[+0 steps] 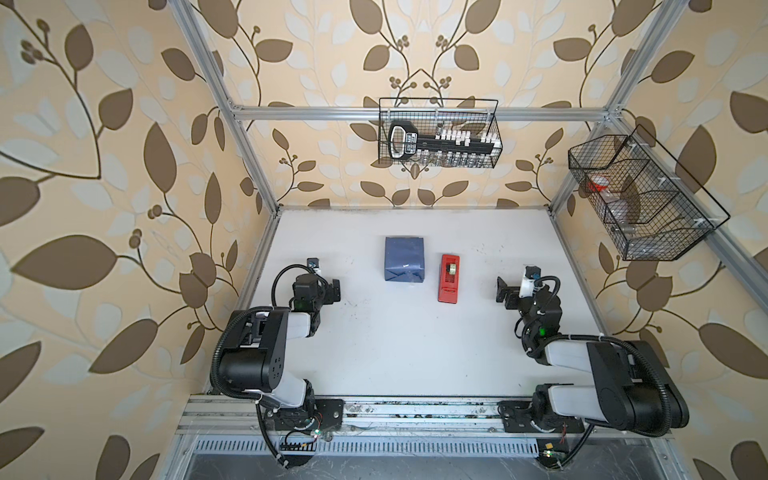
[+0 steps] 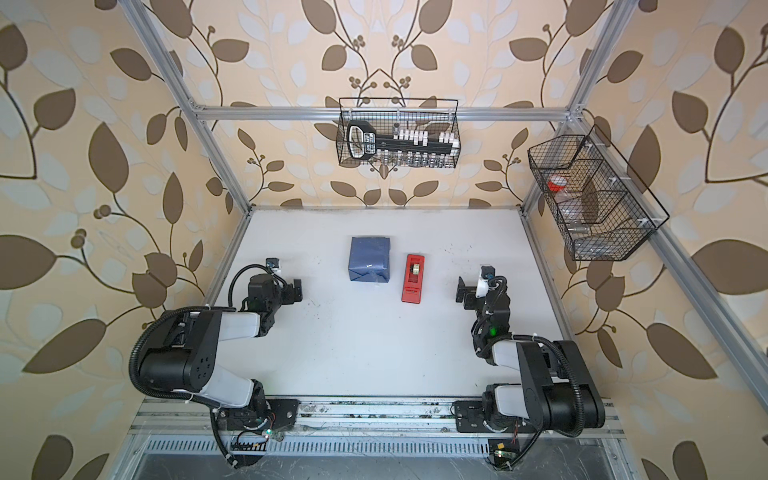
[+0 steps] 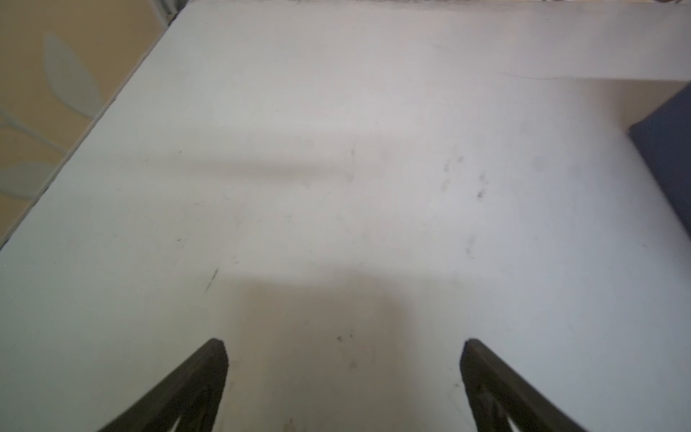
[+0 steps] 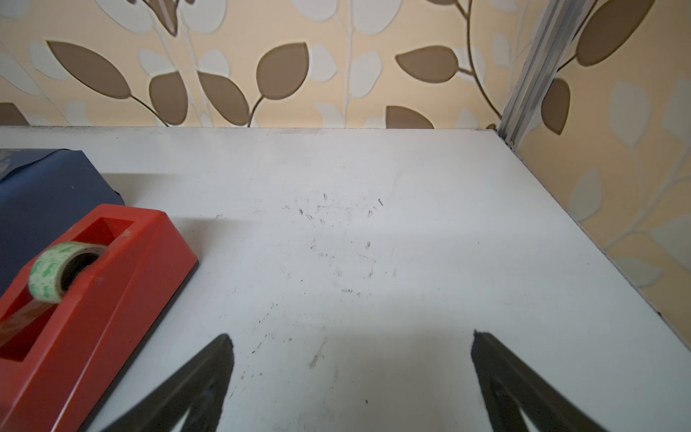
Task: Wrap a gift box in wrapping paper
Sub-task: Reset both arms
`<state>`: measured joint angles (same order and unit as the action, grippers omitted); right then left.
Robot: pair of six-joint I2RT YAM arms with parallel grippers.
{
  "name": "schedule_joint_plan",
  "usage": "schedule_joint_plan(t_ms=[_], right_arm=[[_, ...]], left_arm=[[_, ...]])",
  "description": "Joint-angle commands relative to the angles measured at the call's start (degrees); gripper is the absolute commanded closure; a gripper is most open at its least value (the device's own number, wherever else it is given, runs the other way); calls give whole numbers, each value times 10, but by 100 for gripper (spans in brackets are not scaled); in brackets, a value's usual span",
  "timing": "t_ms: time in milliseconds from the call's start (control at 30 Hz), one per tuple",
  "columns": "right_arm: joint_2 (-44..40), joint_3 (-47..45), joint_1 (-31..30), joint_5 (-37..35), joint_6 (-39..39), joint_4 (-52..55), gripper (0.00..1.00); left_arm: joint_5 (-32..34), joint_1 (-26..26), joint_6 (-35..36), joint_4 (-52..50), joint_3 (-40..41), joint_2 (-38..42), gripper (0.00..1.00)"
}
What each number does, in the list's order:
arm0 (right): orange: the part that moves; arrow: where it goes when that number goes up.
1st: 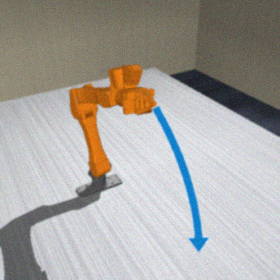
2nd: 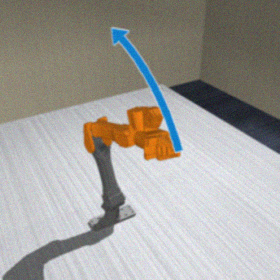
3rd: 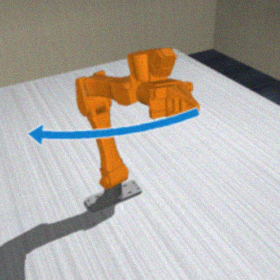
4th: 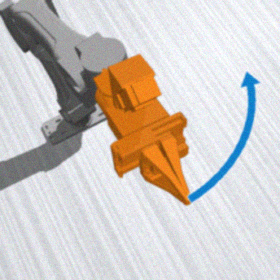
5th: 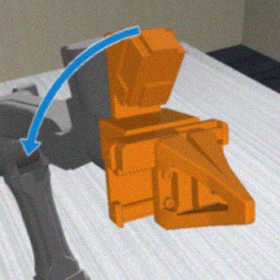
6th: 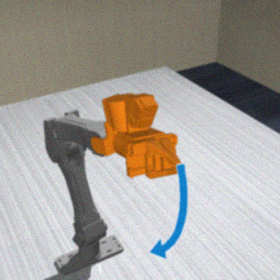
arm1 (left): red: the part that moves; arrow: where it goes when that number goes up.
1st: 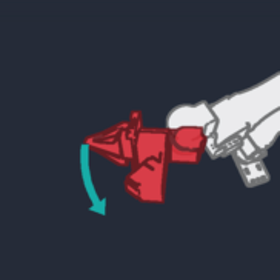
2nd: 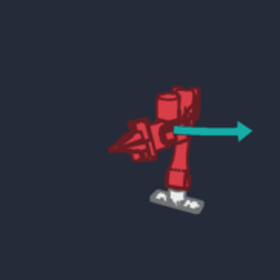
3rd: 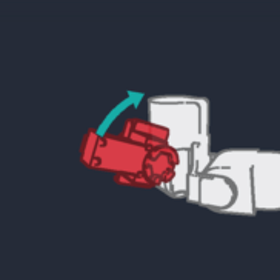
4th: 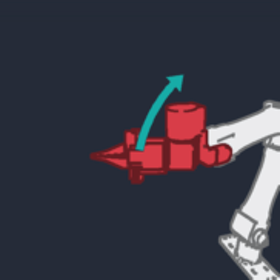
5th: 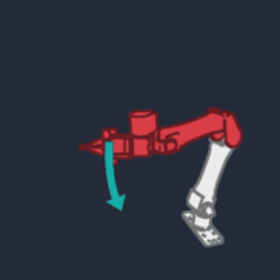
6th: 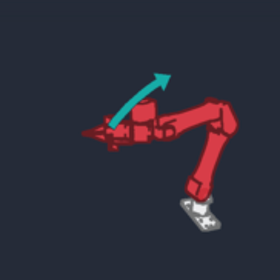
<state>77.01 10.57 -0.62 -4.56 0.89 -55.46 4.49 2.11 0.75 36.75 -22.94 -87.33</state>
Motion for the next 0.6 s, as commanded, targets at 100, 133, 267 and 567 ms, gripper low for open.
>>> schedule_joint_plan(t_ms=[100,133,267,567], right_arm=[[0,-1,-3,-11,-2,-22,0],[0,-1,-3,-12,-2,-22,0],[1,0,-3,-10,-1,-21,0],[1,0,-1,-10,-1,-21,0]], left_arm=[[20,2,-30,58,4,10,1],[20,1,-30,57,3,10,1],[20,1,-31,52,3,13,1],[15,1,-30,60,8,14,1]])
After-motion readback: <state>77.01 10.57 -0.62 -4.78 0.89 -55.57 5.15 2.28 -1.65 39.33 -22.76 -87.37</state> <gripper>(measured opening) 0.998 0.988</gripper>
